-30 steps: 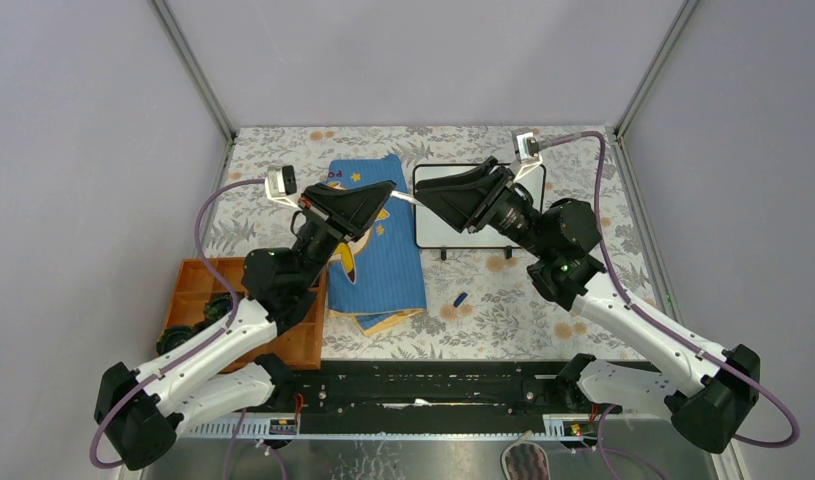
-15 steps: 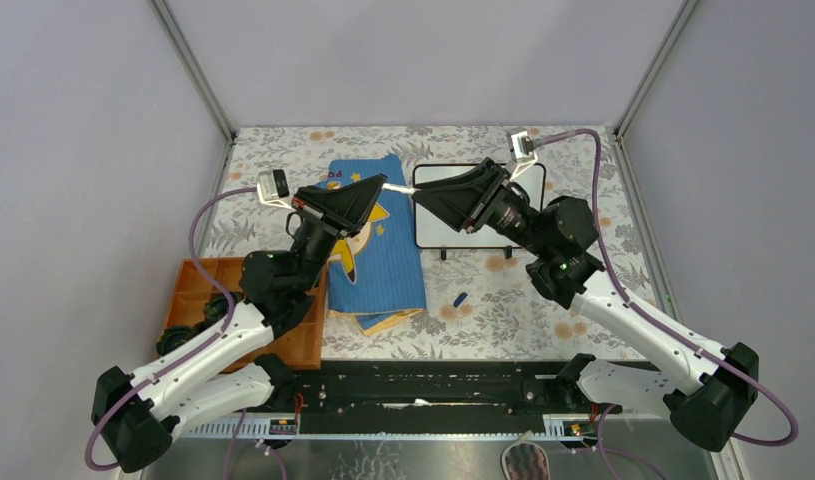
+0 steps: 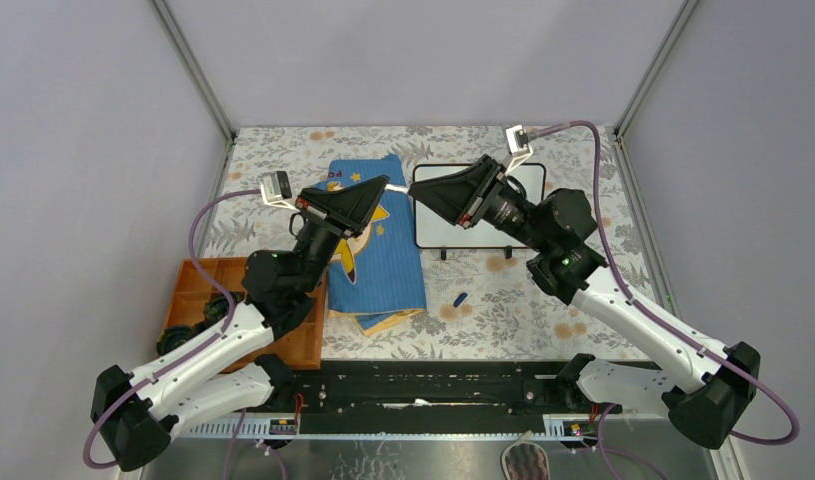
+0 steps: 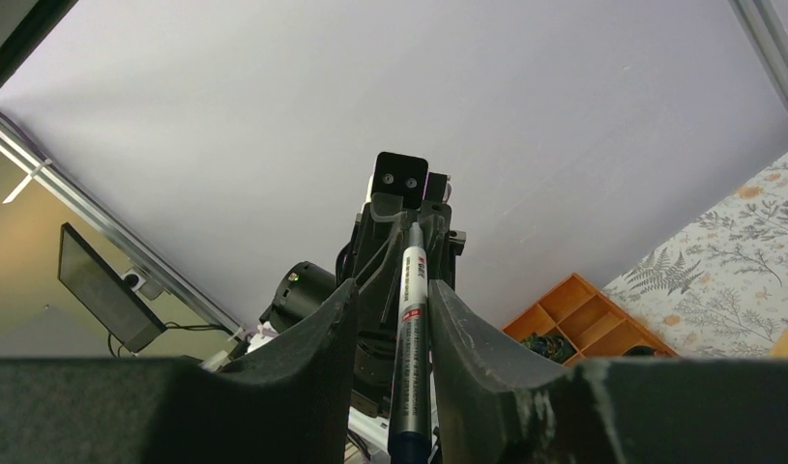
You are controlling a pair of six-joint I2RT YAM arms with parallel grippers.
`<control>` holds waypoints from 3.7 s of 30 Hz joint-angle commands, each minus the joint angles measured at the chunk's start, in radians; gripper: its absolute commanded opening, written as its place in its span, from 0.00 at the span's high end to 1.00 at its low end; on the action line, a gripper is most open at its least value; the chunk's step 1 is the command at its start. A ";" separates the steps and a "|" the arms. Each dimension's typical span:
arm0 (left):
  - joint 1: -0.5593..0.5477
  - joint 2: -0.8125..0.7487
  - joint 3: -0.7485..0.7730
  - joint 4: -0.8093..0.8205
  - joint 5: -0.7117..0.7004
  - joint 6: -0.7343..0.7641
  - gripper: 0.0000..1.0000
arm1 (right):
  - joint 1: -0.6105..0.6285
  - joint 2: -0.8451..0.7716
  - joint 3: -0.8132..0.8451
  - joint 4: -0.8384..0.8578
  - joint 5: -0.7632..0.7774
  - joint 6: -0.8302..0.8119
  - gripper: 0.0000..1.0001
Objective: Write a sentence on the whiteboard
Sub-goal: Adjust the whiteboard marker.
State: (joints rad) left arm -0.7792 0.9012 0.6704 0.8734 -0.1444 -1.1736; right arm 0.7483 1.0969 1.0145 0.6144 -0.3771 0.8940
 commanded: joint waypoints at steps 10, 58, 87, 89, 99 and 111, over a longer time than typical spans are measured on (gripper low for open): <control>-0.011 -0.009 0.009 -0.004 -0.061 0.035 1.00 | 0.016 0.002 0.052 0.016 -0.004 -0.009 0.73; -0.020 -0.030 -0.019 -0.031 -0.078 0.028 1.00 | 0.022 0.011 0.045 0.026 0.038 -0.004 0.76; -0.020 -0.049 -0.038 -0.049 -0.077 0.017 1.00 | 0.023 0.015 0.038 0.038 0.019 -0.007 0.82; -0.020 -0.049 -0.037 -0.049 -0.077 0.017 1.00 | 0.022 0.015 0.038 0.037 0.012 -0.007 0.82; -0.020 -0.048 -0.036 -0.051 -0.078 0.022 1.00 | 0.022 0.017 0.039 0.036 -0.012 -0.001 0.70; -0.019 -0.046 -0.036 -0.047 -0.080 0.023 1.00 | 0.022 0.026 0.044 0.040 -0.032 0.005 0.89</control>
State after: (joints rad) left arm -0.7925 0.8589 0.6430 0.8242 -0.2073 -1.1690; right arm 0.7609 1.1263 1.0176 0.5850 -0.3607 0.8875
